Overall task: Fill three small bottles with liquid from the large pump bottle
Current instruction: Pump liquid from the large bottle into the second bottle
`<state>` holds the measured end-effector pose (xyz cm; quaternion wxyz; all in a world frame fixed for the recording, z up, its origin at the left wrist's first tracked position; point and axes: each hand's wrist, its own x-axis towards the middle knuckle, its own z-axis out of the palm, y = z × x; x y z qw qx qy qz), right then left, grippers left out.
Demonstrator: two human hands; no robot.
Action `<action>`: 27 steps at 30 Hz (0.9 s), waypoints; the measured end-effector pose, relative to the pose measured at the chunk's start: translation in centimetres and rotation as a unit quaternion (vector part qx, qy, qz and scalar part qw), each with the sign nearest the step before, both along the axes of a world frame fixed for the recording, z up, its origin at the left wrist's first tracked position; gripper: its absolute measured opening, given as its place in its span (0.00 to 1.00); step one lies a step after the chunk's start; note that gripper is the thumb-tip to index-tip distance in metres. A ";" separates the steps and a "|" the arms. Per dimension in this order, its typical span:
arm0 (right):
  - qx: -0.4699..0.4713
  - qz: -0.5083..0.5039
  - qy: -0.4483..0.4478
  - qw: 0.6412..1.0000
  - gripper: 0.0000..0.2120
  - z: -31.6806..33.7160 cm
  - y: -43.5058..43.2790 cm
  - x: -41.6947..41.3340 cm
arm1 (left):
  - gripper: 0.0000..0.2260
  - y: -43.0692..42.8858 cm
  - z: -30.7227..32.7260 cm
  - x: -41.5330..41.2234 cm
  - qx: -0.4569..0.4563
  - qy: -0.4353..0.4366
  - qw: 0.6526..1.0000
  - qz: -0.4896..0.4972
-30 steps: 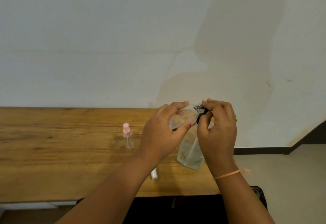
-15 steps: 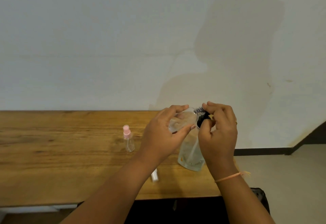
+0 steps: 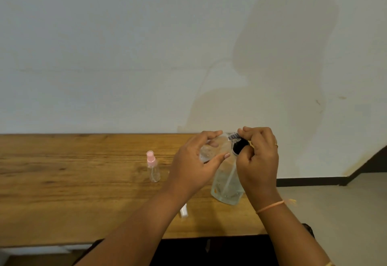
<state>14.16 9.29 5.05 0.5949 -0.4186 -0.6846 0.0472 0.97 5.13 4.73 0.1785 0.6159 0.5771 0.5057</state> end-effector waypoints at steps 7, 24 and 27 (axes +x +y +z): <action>0.003 -0.001 0.028 1.000 0.18 1.0 -0.8 -0.5 | 0.22 0.0 0.3 -0.1 0.033 0.007 0.999 0.002; -0.037 0.010 0.056 0.998 0.17 1.3 -0.9 -0.5 | 0.21 0.2 0.2 0.0 0.051 -0.002 0.999 -0.002; -0.022 0.006 0.046 0.999 0.19 1.4 -0.8 -0.5 | 0.21 0.2 0.2 -0.2 0.053 0.001 0.999 -0.004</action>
